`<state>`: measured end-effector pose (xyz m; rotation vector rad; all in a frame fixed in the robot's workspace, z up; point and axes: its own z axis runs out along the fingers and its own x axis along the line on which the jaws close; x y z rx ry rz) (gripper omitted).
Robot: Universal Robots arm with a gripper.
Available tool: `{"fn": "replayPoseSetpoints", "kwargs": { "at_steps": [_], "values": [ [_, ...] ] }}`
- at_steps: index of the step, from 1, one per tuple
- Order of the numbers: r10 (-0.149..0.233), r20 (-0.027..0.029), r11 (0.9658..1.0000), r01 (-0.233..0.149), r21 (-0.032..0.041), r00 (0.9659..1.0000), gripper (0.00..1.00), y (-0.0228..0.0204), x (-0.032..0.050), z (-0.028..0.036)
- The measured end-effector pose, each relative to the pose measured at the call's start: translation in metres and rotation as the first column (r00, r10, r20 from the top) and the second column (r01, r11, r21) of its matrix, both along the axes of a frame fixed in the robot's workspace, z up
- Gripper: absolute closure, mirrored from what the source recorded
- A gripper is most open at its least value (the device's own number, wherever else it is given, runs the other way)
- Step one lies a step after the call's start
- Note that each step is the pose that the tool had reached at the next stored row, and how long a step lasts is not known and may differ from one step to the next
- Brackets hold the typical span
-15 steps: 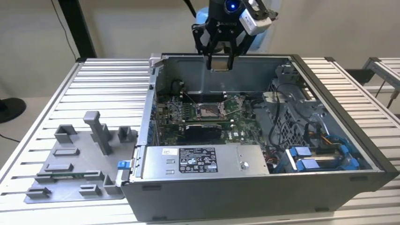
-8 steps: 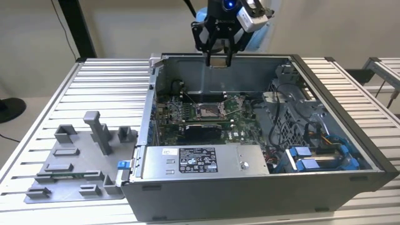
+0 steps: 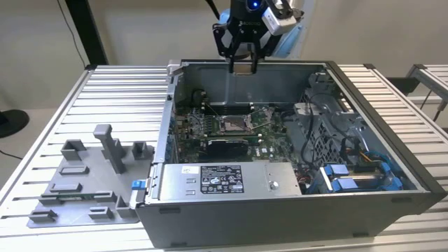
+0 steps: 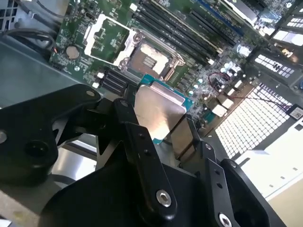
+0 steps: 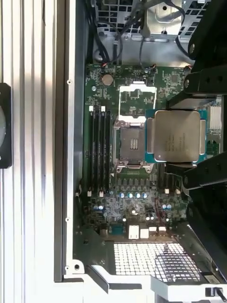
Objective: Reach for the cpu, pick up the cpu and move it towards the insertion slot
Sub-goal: 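Pick up the cpu and move it towards the insertion slot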
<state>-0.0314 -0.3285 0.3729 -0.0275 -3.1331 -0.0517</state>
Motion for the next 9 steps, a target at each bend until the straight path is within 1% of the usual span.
{"fn": "replayPoseSetpoints", "kwargs": {
  "at_steps": [2,9],
  "values": [
    [-0.003,-0.0001,1.0000,0.003,0.0000,1.0000,1.00,0.0003,-0.0016,-0.0003],
    [-0.003,0.0000,1.0000,0.003,-0.0005,1.0000,1.00,0.0004,-0.0015,-0.0011]
  ]
}}
